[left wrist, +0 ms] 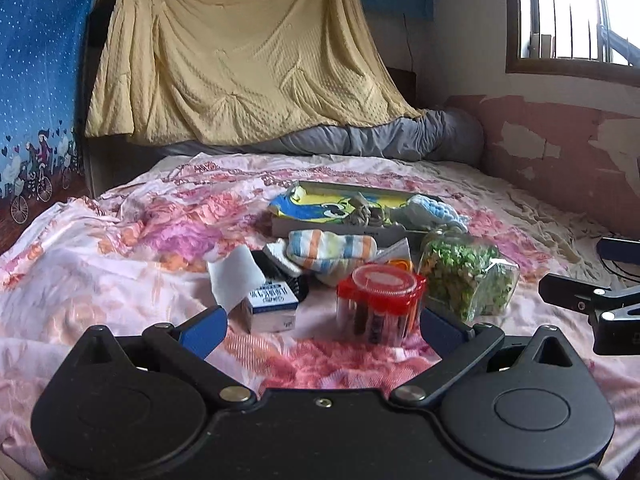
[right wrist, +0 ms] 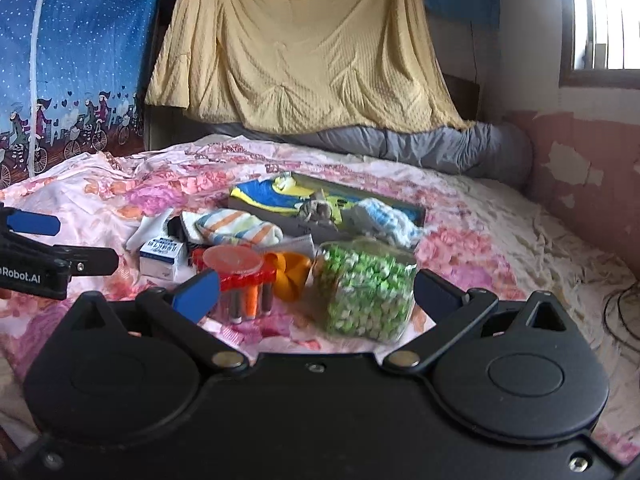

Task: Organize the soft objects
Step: 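Move both open tools back over the remaining items beside the tray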

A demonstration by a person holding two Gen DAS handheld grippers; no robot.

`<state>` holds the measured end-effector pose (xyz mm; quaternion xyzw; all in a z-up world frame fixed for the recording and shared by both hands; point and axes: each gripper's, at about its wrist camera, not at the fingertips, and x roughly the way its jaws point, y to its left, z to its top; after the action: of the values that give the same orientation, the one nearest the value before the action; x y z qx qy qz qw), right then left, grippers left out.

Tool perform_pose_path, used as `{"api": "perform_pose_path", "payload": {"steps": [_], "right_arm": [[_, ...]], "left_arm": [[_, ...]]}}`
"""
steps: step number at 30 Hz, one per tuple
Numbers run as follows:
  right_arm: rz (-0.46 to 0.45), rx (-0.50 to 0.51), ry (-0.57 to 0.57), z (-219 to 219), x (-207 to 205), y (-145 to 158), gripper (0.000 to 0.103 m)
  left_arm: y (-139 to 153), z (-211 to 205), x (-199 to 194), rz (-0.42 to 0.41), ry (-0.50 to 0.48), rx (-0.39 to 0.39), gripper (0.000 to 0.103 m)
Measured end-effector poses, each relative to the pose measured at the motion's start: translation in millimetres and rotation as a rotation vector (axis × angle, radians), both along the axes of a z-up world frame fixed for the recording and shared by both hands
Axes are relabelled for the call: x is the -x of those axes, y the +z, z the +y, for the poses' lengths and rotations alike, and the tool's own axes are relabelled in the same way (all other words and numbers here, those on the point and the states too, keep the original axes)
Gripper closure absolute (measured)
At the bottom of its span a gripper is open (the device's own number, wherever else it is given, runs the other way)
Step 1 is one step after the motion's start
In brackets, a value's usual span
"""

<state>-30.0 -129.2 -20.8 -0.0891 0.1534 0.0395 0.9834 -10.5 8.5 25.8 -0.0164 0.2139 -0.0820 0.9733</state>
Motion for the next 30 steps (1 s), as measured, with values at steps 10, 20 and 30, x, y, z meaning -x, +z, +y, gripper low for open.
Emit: {"api": "perform_pose_path", "payload": {"steps": [10,20,30], "right_arm": [[0.050,-0.007,-0.021,6.6,4.9,-19.9,0.000],[0.089,0.014,0.016,17.3,8.4,-35.0,0.000],[0.102,0.022,0.050,20.7,4.6,-39.4,0.000]], "left_arm": [[-10.5,11.0,0.3,0.017,0.002,0.033,0.001],[-18.4,21.2,4.4,0.020,0.013,0.046,0.001],[-21.6,24.9,3.4,0.032,0.014,0.061,0.001]]}}
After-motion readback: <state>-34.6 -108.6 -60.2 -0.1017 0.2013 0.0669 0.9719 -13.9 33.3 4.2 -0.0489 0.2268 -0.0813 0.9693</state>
